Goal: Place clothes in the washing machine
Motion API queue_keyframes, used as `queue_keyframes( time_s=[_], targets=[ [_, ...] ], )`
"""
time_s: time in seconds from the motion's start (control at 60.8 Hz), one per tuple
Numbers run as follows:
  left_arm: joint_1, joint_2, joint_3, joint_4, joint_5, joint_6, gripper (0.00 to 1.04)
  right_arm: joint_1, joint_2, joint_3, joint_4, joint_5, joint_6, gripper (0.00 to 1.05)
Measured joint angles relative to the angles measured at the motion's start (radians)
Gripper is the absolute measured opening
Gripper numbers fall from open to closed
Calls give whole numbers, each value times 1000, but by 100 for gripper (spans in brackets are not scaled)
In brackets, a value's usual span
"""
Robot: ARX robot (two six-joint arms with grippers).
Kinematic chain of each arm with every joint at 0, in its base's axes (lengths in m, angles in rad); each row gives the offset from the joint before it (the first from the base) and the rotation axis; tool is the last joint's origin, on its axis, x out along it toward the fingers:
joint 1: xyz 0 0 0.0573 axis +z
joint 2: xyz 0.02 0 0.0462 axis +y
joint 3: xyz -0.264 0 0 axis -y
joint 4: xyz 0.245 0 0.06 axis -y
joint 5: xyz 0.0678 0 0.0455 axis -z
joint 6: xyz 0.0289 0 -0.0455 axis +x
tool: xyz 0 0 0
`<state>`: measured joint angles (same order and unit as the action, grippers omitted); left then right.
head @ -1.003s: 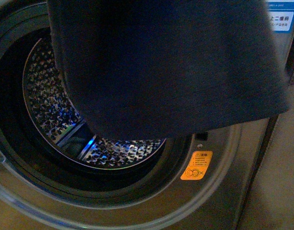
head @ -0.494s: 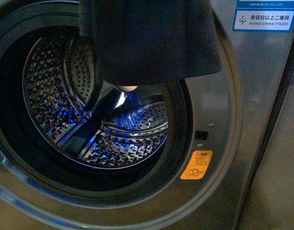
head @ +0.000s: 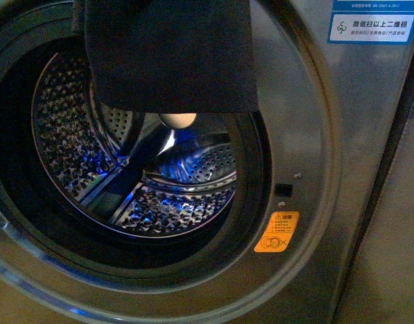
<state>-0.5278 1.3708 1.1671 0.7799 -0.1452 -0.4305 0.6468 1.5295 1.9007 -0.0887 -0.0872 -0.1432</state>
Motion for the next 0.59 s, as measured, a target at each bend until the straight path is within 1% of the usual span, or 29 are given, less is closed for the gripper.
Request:
queue_keyframes(
  time_s=[0.016, 0.099, 0.115, 0.148, 0.165, 0.197, 0.214, 0.313, 0.345, 0.362, 0.428, 0.51, 0.592],
  targets=[
    [1, 0, 0, 0, -2, -1, 66, 0, 0, 0, 0, 0, 0, 29],
    [25, -11, -24, 0, -6, -5, 47, 0, 0, 0, 0, -5, 0, 46],
    [29, -14, -29, 0, -6, -8, 45, 0, 0, 0, 0, -5, 0, 50],
    [39, -21, -41, 0, -5, -10, 39, 0, 0, 0, 0, -5, 0, 53],
    [42, -23, -45, 0, -5, -11, 38, 0, 0, 0, 0, -5, 0, 57],
    [49, -28, -53, 0, -3, -12, 34, 0, 0, 0, 0, -5, 0, 60],
    [56, -34, -61, 0, -2, -14, 31, 1, 0, 0, 0, -5, 0, 64],
    [82, -52, -95, 7, 14, -18, 19, 1, 0, 0, 0, -7, 0, 76],
    [97, -65, -116, 10, 21, -19, 15, 1, 0, 0, 0, -8, 0, 83],
    [100, -68, -122, 11, 23, -20, 14, 1, 0, 0, 0, -8, 0, 85],
    [132, -96, -177, 27, 37, -26, 12, 1, -1, 0, 0, -8, 2, 99],
    [157, -116, -219, 38, 51, -34, 12, 1, -1, 0, 0, -8, 2, 97],
    [180, -132, -264, 49, 60, -44, 12, 1, -1, 0, 0, -8, 2, 97]
  ],
)
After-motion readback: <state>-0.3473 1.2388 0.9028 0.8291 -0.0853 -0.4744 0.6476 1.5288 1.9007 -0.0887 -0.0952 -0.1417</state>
